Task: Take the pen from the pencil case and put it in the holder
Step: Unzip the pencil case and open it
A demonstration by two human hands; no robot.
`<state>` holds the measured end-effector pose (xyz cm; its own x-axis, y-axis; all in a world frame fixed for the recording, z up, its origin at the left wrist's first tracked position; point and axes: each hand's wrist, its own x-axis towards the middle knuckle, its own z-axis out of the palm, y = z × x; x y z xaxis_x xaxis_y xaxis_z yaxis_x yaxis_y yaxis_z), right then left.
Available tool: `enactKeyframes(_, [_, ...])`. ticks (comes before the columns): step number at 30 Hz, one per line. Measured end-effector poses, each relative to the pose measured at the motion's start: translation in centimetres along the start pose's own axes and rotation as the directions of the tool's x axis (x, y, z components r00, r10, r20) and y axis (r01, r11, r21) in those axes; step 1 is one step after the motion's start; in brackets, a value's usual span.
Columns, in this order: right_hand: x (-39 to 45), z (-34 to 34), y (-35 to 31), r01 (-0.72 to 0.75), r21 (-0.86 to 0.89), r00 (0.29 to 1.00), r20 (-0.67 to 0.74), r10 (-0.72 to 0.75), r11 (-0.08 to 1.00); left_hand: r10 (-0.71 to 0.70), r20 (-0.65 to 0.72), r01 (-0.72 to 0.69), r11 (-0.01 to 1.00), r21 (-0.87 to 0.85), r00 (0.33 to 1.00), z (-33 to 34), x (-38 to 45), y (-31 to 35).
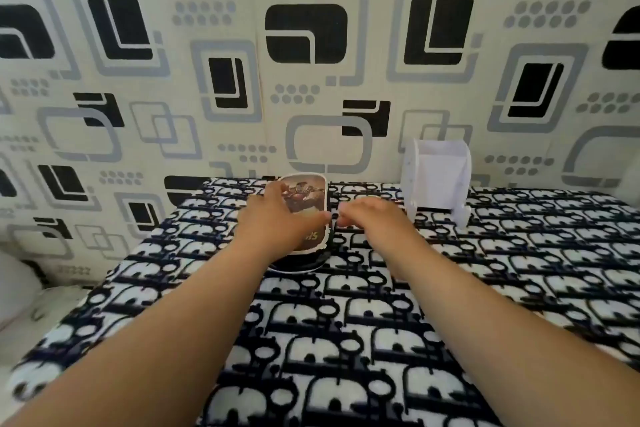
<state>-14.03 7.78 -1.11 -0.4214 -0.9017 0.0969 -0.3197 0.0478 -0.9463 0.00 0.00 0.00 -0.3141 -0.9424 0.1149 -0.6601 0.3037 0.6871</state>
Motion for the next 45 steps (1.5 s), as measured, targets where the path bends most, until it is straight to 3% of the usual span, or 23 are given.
enactKeyframes(4, [0.3, 0.2, 1.5, 0.047, -0.154, 0.998, 0.054, -0.039, 0.987, -0.113, 0.123, 0.096, 0.986, 0.138, 0.986, 0.8, 0.5, 0.5])
enactKeyframes(11, [0.3, 0.2, 1.8, 0.065, -0.187, 0.988, 0.15, -0.037, 0.98, -0.088, 0.157, 0.041, 0.96, 0.278, 0.984, 2.1, 1.4, 0.0])
enactKeyframes(15, [0.9, -0.2, 2.0, 0.038, -0.146, 0.992, 0.128, -0.019, 0.989, -0.034, 0.121, 0.009, 0.979, 0.204, 0.992, 2.1, 1.5, -0.6])
enactKeyframes(22, [2.3, -1.2, 2.8, 0.02, -0.048, 0.997, -0.07, -0.023, 0.999, 0.199, 0.177, -0.188, 0.979, -0.073, 0.964, 1.3, 1.9, -1.4])
enactKeyframes(27, [2.7, -2.0, 2.9, -0.026, 0.141, 0.991, -0.127, 0.044, 0.99, 0.335, 0.215, -0.282, 0.928, -0.242, 0.917, 0.7, 1.6, -1.2])
enactKeyframes(30, [2.8, -2.1, 2.7, -0.061, 0.252, 0.988, -0.124, 0.095, 0.966, 0.385, 0.241, -0.337, 0.916, -0.217, 0.891, 0.5, 1.0, -0.8])
enactKeyframes(35, [2.7, -2.4, 2.2, -0.086, 0.541, 0.969, -0.15, 0.196, 0.837, 0.475, 0.259, -0.434, 0.878, -0.202, 0.841, 0.0, 0.3, -0.4])
enactKeyframes(38, [2.7, -3.1, 2.0, -0.029, 0.702, 0.98, -0.119, 0.156, 0.712, 0.493, 0.295, -0.448, 0.869, -0.208, 0.818, -0.2, 0.2, -0.3])
enactKeyframes(45, [2.7, -4.7, 1.9, -0.105, 0.863, 0.99, 0.045, 0.133, 0.494, 0.498, 0.344, -0.453, 0.867, -0.208, 0.796, -0.3, 0.0, -0.2])
